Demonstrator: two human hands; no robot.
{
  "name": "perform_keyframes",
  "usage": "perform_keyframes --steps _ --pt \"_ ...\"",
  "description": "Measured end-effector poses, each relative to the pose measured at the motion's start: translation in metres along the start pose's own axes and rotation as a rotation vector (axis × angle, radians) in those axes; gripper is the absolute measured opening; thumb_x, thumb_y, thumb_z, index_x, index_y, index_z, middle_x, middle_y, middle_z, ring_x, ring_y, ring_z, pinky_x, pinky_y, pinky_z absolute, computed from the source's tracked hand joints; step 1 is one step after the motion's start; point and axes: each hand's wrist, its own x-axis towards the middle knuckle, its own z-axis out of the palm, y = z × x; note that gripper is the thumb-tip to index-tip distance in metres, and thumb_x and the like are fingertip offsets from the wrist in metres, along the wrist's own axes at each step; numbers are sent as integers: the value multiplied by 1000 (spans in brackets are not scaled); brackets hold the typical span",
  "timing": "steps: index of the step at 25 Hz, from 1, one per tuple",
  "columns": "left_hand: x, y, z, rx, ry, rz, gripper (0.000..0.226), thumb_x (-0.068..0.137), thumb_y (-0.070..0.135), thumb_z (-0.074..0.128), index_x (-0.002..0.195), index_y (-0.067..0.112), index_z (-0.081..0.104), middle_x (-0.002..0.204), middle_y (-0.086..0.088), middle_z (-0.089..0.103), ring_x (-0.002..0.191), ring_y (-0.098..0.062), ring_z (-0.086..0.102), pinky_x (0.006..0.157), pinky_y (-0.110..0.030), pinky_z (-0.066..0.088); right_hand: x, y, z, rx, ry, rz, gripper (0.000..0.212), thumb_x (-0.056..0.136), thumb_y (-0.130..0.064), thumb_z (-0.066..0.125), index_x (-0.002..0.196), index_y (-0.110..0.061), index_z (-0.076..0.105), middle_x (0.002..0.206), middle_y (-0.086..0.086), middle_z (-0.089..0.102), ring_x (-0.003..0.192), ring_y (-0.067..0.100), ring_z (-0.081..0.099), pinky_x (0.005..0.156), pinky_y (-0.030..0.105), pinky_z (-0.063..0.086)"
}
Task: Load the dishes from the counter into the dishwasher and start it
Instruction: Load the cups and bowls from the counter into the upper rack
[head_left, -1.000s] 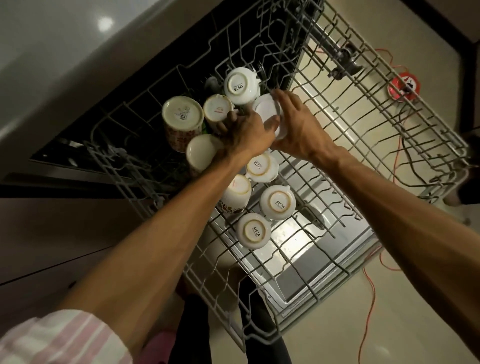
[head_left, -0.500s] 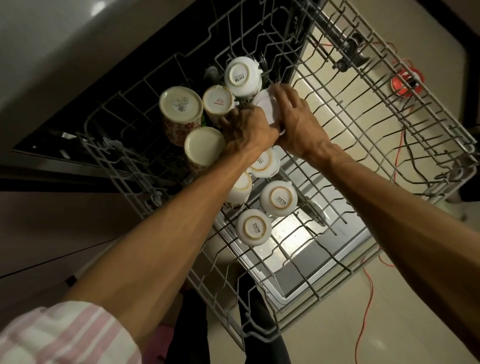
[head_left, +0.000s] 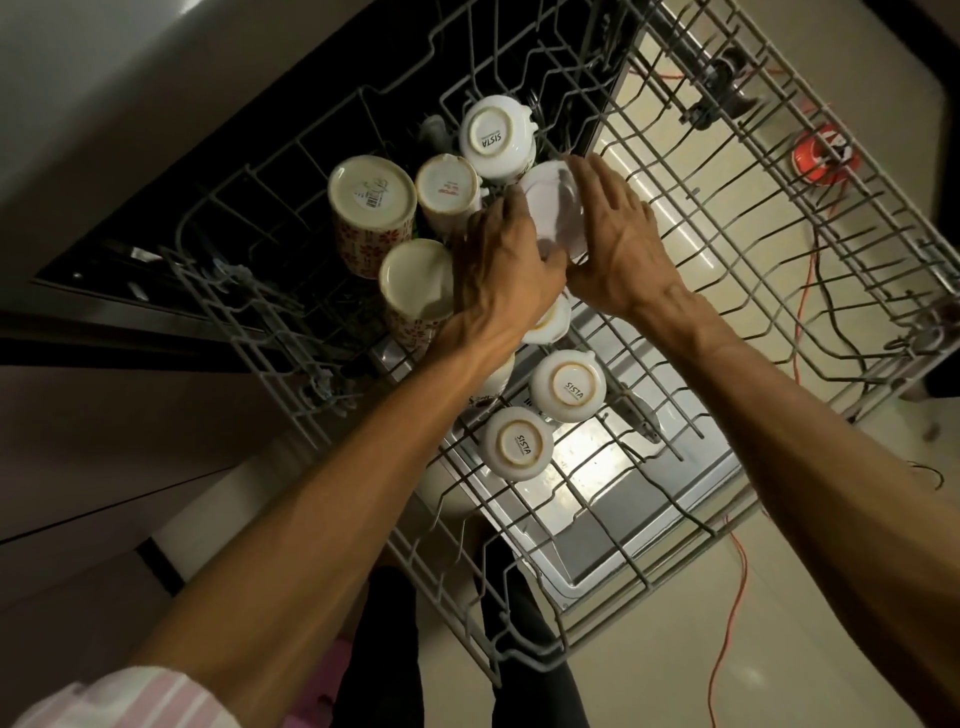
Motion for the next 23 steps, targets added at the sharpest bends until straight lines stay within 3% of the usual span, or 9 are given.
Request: perform_keyframes --steps 3,6,10,15,20,23 --pt "-16 -1 -13 -82 48 18 65 89 35 60 143 4 41 137 -13 54 129 -26 48 109 -35 35 -20 -12 -8 113 97 17 84 84 -49 55 151 -6 27 155 16 32 143 32 30 112 55 33" --pt "-32 2 -32 -118 40 7 69 93 37 60 148 4 33 148 -12 44 139 -22 36 109 -22 21 -45 -32 -15 214 178 24 64 92 -34 57 145 -4 38 149 14 43 137 28 42 110 48 38" --pt "-55 -1 -51 -147 80 31 70 93 38 59 148 3 35 150 -13 42 141 -24 35 115 -31 29 -79 -63 -28 297 234 23 48 98 -27 53 141 -7 44 142 9 52 129 23 50 108 38 41" --pt "-90 1 -86 -208 69 -2 67 94 42 56 148 8 36 149 -8 44 138 -17 39 111 -23 32 -117 -94 -46 339 223 61 46 103 -32 46 144 -12 43 146 4 48 136 17 44 112 37 37" --pt "-138 8 -134 -319 111 -33 63 94 41 60 146 12 40 146 -3 47 135 -13 43 109 -28 39 -150 -140 -73 410 229 50 46 104 -38 41 145 -17 42 148 -2 47 137 7 39 112 27 33" --pt "-162 7 -161 -334 132 -58 64 93 38 62 146 11 41 148 -3 46 137 -11 41 110 -18 34 -164 -172 -86 431 214 45 47 104 -41 38 145 -19 41 149 -5 45 139 6 36 113 25 32"
